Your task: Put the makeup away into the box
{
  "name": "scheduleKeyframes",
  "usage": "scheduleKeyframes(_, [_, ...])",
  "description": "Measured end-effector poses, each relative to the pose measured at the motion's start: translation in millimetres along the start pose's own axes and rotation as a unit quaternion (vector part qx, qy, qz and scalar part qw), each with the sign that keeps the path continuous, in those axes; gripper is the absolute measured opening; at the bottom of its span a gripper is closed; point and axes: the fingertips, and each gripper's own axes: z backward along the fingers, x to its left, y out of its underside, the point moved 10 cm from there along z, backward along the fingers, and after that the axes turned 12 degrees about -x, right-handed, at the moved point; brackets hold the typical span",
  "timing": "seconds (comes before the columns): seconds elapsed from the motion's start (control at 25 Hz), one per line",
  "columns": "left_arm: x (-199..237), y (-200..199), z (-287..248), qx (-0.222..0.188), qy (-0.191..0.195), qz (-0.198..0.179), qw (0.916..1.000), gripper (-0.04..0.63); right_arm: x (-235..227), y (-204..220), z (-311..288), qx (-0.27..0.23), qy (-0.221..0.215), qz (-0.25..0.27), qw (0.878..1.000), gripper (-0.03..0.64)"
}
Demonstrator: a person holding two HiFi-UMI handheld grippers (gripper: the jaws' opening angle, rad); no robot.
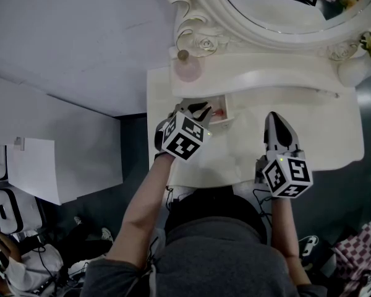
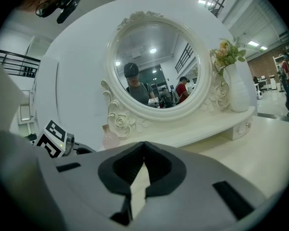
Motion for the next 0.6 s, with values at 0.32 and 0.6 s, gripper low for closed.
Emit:
scheduleKeyframes(0.32, [-4.7, -5.1, 11.9, -0.026, -0.021, 0.016, 0.9993, 0.048, 2.6, 0.8, 2.1, 0.0, -0.011, 0.003, 1.0, 0.005])
scheduleKeyframes(0.6, [-6.1, -5.3, 29.8, -0.055, -0.056, 0.042, 0.996, 0.028, 7.4, 1.3, 2.3, 0.0, -0.026, 0.005, 1.0, 0.005])
